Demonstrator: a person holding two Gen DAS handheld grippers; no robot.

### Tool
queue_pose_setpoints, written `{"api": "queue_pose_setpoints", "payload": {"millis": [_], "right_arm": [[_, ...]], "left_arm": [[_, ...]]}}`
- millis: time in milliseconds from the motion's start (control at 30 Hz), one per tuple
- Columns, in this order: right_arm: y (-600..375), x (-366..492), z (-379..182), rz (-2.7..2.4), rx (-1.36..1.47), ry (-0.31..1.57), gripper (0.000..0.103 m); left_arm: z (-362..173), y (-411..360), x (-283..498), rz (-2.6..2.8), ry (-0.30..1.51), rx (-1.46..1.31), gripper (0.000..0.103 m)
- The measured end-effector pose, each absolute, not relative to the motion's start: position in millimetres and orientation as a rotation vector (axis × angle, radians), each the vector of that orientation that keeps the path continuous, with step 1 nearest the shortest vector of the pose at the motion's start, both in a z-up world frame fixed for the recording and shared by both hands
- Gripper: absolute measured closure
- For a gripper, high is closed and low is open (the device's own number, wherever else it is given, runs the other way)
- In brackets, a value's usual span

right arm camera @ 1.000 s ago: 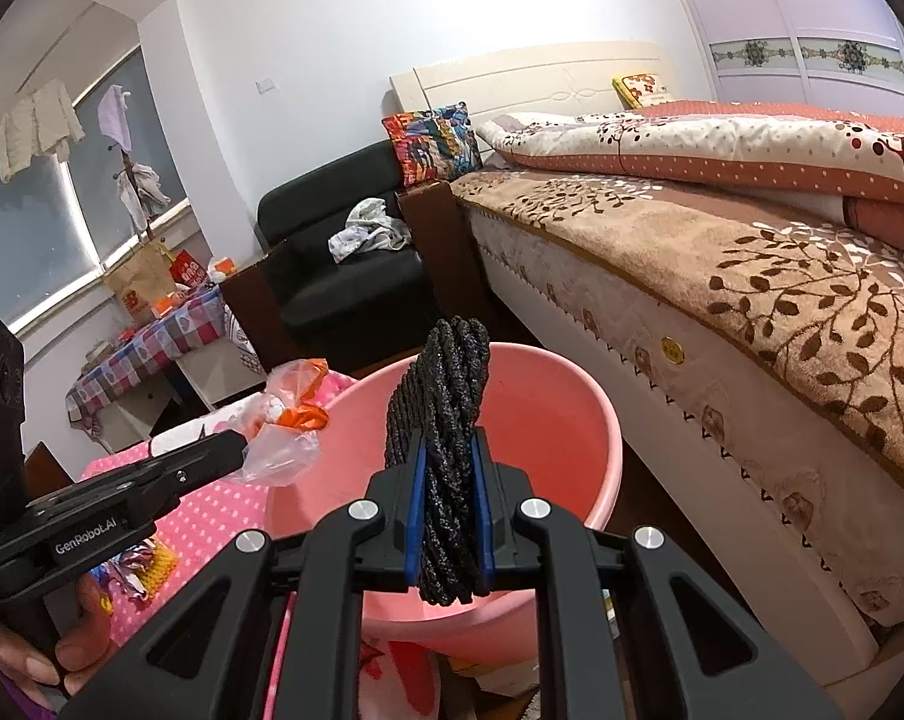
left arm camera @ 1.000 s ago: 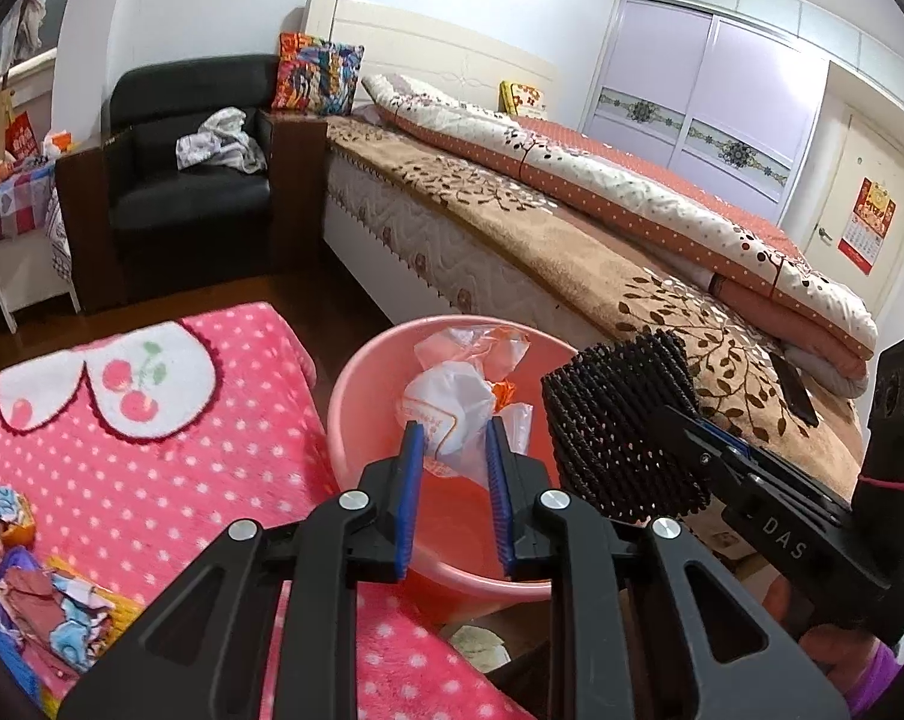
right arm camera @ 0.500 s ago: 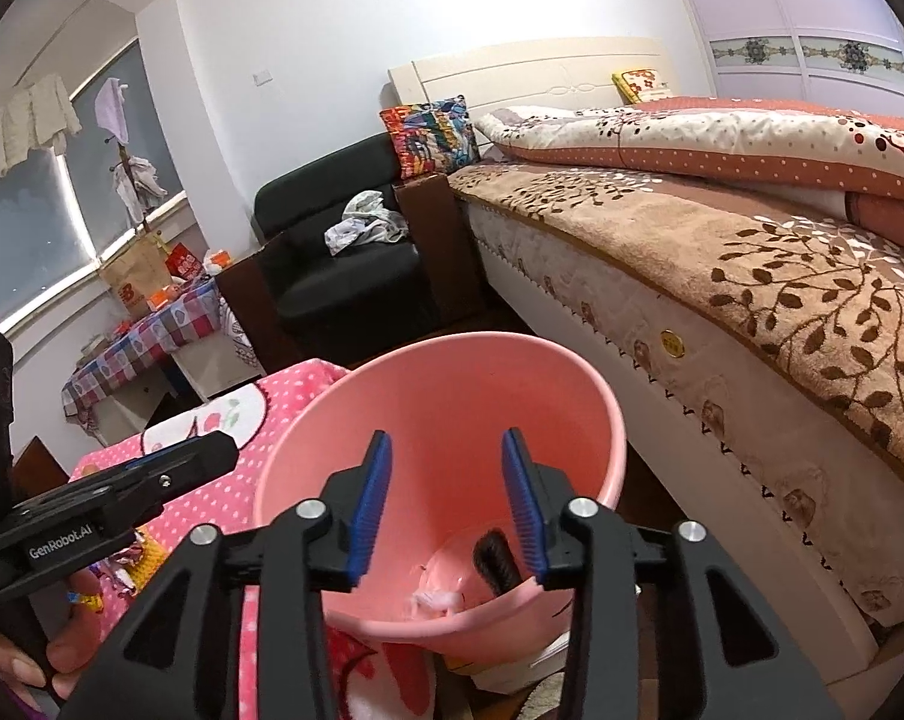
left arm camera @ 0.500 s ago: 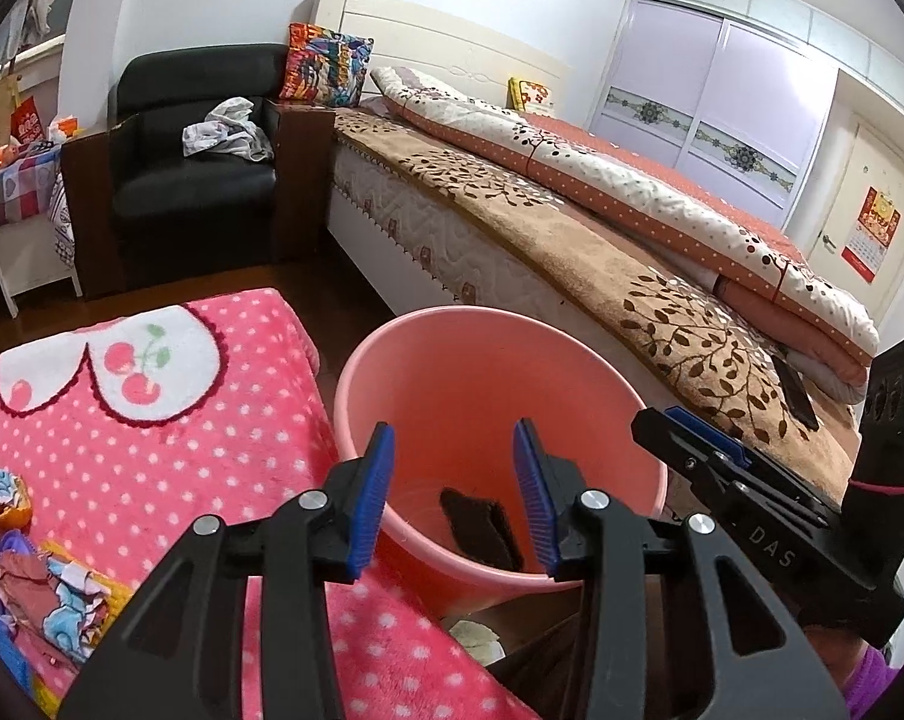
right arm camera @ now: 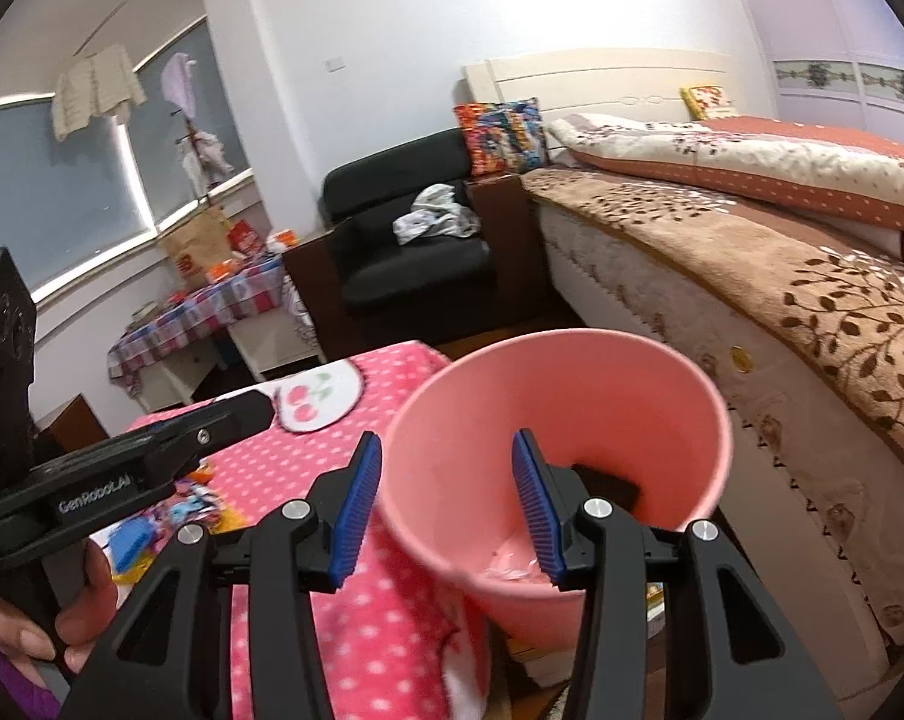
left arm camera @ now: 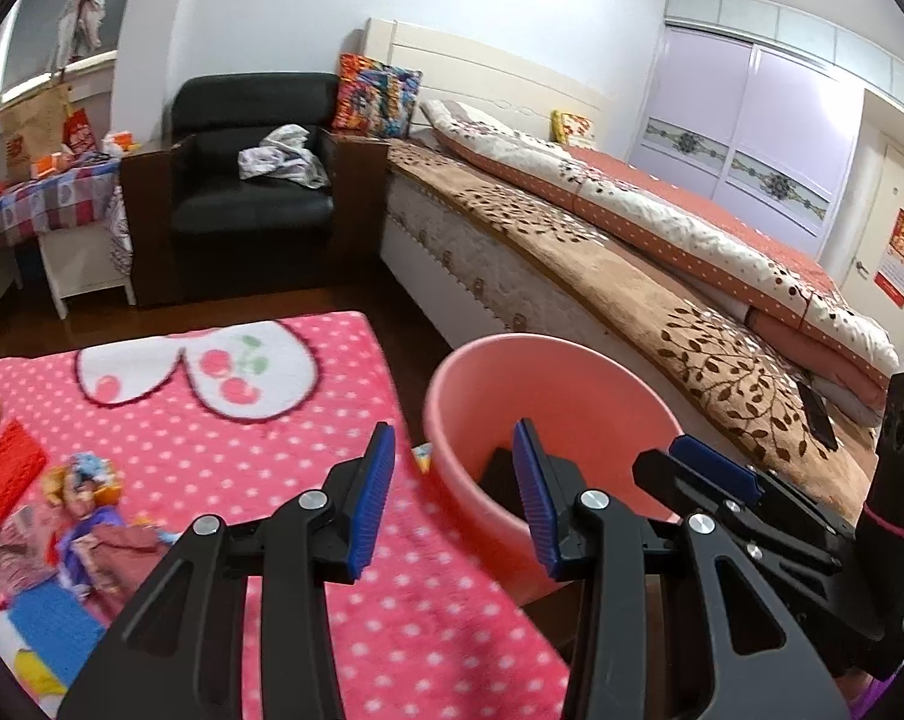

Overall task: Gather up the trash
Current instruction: 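Open the right tool to drop the black foam net into the bucket, then move both open tools back over the items on the table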

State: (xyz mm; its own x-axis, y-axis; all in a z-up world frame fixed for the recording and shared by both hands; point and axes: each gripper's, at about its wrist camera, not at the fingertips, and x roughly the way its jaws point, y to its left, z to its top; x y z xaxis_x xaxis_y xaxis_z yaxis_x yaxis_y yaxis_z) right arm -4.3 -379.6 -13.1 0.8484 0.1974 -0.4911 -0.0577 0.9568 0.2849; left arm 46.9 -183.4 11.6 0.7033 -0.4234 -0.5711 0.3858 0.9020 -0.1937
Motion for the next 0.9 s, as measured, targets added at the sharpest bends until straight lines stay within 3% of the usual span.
{"api": "queue_pose_setpoints", "payload": {"millis": [900], "right_arm": [[-245,-19,-7,0.392,0.159,0.593,0.058]], "left_arm": [[8,1,-5,-0.074,0.622,-0.123,0.062]]}}
